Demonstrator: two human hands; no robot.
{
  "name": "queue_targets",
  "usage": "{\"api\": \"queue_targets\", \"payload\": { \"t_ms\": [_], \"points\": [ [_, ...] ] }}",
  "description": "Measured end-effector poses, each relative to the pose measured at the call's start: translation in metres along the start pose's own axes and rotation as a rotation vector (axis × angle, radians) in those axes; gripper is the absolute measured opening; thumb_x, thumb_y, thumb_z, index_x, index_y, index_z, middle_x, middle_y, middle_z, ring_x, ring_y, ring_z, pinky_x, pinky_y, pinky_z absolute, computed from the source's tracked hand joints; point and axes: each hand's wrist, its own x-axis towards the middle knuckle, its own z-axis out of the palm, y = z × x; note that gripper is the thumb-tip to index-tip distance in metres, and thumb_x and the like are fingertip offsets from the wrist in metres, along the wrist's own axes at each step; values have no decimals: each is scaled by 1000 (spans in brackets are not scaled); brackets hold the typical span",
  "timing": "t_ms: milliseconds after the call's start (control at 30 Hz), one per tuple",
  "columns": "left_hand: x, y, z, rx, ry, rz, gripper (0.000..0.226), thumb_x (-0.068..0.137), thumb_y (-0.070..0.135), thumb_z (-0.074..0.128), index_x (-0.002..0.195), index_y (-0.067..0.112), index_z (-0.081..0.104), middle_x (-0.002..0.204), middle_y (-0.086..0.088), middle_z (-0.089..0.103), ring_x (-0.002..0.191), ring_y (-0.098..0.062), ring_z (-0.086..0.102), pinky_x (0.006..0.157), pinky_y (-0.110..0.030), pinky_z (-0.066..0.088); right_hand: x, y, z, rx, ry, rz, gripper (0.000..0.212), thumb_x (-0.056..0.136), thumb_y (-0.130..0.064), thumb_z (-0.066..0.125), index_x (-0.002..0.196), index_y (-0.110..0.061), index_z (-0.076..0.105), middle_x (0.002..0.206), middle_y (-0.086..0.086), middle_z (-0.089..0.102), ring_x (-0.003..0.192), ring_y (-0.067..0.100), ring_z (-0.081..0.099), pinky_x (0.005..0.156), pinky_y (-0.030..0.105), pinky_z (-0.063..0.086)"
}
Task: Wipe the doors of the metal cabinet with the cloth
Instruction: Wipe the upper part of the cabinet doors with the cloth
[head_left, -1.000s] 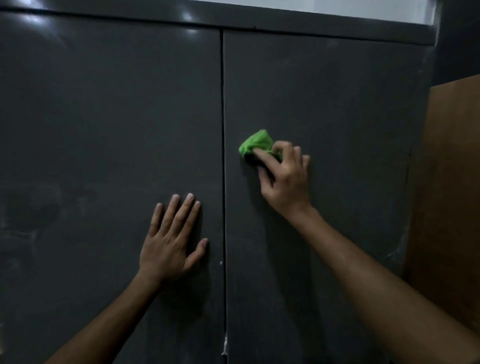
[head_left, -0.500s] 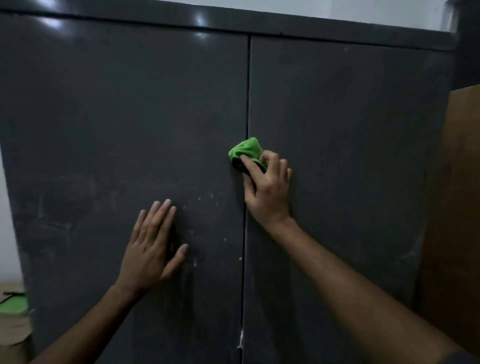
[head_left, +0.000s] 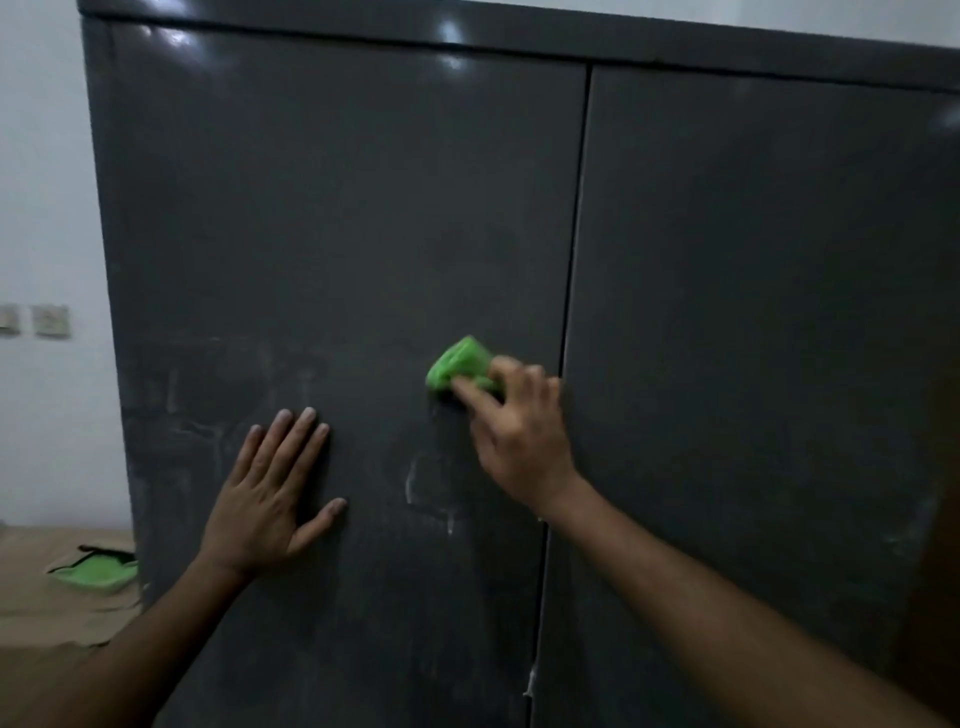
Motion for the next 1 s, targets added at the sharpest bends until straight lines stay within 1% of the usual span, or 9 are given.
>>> {"api": "queue_targets", "payload": {
  "t_ms": [67, 133, 267, 333, 533, 700, 767, 900, 1000],
  "points": [
    [-1, -3, 6, 18, 14, 11, 83, 98, 64, 33, 160, 11, 18, 168, -10, 13, 155, -30, 13, 126, -47, 11, -21, -9, 0, -10, -177, -398, 38, 83, -19, 63, 121, -27, 67, 116, 13, 63, 87, 31, 58, 75, 39, 40],
    [-2, -4, 10, 26, 32, 10, 84, 97, 64, 34, 160, 11, 18, 168, -10, 13, 155, -30, 14, 126, -47, 10, -1, 6, -5, -26, -208, -482, 36, 83, -22, 62, 118, -28, 68, 113, 11, 65, 87, 30, 58, 75, 39, 40],
    [-3, -5, 13, 22, 50, 24, 85, 96, 63, 37, 160, 10, 19, 168, -10, 14, 155, -30, 15, 126, -47, 10, 67, 19, -8, -31, 53, 133, 40, 82, -21, 63, 121, -26, 67, 111, 12, 57, 91, 32, 52, 75, 41, 39],
    [-3, -5, 11, 16, 58, 21, 84, 96, 62, 38, 160, 11, 19, 168, -10, 15, 155, -30, 15, 126, -47, 12, 65, -1, 1, 6, 113, 271, 42, 81, -19, 64, 123, -25, 65, 113, 13, 54, 93, 32, 49, 77, 41, 38],
    [0, -1, 5, 15, 43, 5, 80, 96, 59, 41, 153, 3, 34, 159, -19, 34, 154, -30, 19, 125, -49, 16, 6, -32, 11, 23, -286, -554, 40, 82, -23, 62, 121, -27, 66, 116, 11, 63, 90, 32, 58, 76, 40, 44],
    [-3, -4, 1, 8, 3, 31, 82, 94, 57, 49, 154, 4, 32, 164, -16, 27, 153, -33, 21, 125, -51, 17, 79, -21, 15, 31, 59, 132, 40, 82, -18, 63, 121, -24, 66, 111, 13, 55, 91, 31, 49, 74, 40, 38],
    [-4, -8, -5, -27, -12, 57, 81, 96, 55, 49, 155, 3, 31, 165, -15, 23, 153, -33, 22, 125, -51, 17, 68, -43, 25, 55, 81, 193, 41, 82, -16, 64, 123, -24, 65, 113, 14, 55, 91, 32, 49, 75, 41, 37],
    [-18, -39, -24, -41, -45, 114, 78, 96, 52, 50, 152, 1, 35, 164, -18, 25, 153, -33, 23, 124, -52, 20, 14, -79, 31, 43, -176, -408, 40, 79, -18, 67, 118, -25, 69, 113, 13, 64, 85, 32, 58, 73, 39, 44],
    [-36, -81, -34, -5, -96, 179, 75, 97, 52, 46, 150, -1, 39, 160, -20, 32, 152, -34, 24, 125, -50, 18, 51, -64, 30, -28, -126, -371, 37, 81, -18, 65, 117, -27, 69, 110, 13, 64, 85, 32, 58, 74, 40, 40]
  ]
}}
